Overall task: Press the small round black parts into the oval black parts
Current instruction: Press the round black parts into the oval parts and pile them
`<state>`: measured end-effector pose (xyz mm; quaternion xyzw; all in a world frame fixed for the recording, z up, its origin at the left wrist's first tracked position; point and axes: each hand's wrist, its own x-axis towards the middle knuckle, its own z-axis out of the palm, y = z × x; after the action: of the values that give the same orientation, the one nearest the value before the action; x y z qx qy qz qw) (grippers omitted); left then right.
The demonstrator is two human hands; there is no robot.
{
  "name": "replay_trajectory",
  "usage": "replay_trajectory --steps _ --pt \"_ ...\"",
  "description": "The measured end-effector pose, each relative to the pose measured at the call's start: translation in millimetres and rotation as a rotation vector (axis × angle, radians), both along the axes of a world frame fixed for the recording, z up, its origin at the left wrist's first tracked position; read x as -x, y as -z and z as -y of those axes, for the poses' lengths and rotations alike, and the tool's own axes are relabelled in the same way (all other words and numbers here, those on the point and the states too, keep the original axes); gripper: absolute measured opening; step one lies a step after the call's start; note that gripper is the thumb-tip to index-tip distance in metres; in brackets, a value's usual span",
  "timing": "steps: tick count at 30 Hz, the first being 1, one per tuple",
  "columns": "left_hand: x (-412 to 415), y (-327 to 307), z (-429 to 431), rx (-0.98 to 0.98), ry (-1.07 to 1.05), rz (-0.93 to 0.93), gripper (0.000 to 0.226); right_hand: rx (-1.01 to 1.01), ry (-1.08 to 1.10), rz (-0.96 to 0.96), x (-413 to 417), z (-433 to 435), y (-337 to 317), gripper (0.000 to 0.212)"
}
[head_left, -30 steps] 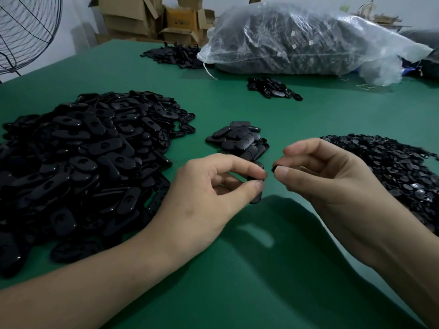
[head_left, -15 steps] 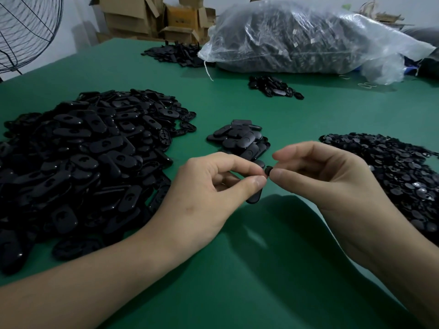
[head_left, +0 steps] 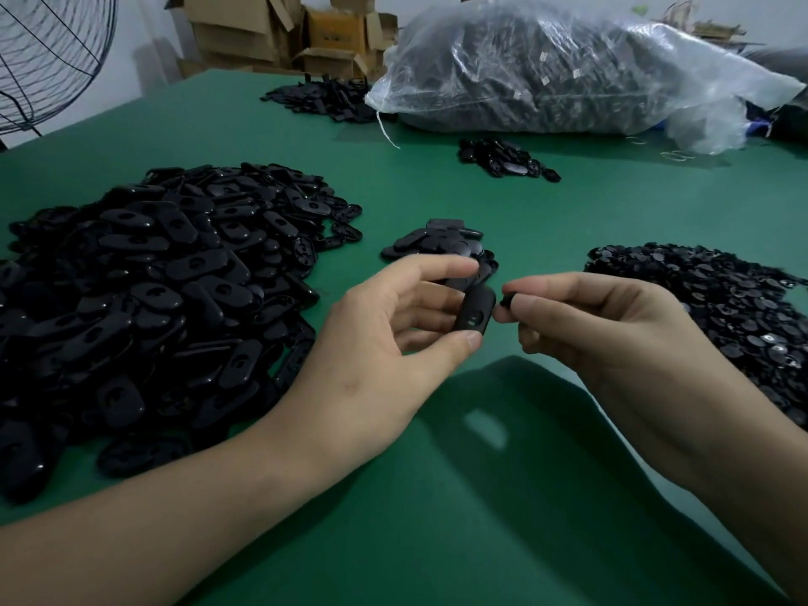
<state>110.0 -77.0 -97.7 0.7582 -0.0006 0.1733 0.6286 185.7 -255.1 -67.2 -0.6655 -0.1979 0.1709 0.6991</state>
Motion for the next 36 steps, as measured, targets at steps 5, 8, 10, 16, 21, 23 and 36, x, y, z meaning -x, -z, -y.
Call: replay_trajectory --steps 5,8,10,16,21,23,36 --pt "-4.5 0.0 -3.2 0.164 -0.022 -0.022 0.04 -0.035 -0.04 -0.069 0.9 -1.0 1.5 0.03" --pt "-4.3 -1.0 -2.5 0.184 0.023 0.003 0.032 -0.042 -0.047 -0.082 1.6 -1.0 1.3 0.028" --pt "-3.9 -2.1 -1.7 0.178 0.048 0.023 0.031 -0.041 -0.047 -0.084 1.9 -1.1 0.9 0.029" --pt "-1.7 -3.1 -1.6 0.152 0.102 0.039 0.037 -0.012 -0.05 -0.039 3.0 -0.6 -0.2 0.028" --pt "-2.7 -2.8 -0.6 0.179 0.089 0.04 0.037 0.024 -0.004 0.06 2.7 -1.0 0.1 0.029" --pt "-2.4 -2.7 0.2 0.18 0.09 0.037 0.037 0.048 0.026 0.123 2.4 -1.2 0.7 0.031" --pt "-0.7 -2.7 0.0 0.158 0.087 0.021 0.036 0.219 0.081 0.456 7.4 -0.8 -0.4 0.011"
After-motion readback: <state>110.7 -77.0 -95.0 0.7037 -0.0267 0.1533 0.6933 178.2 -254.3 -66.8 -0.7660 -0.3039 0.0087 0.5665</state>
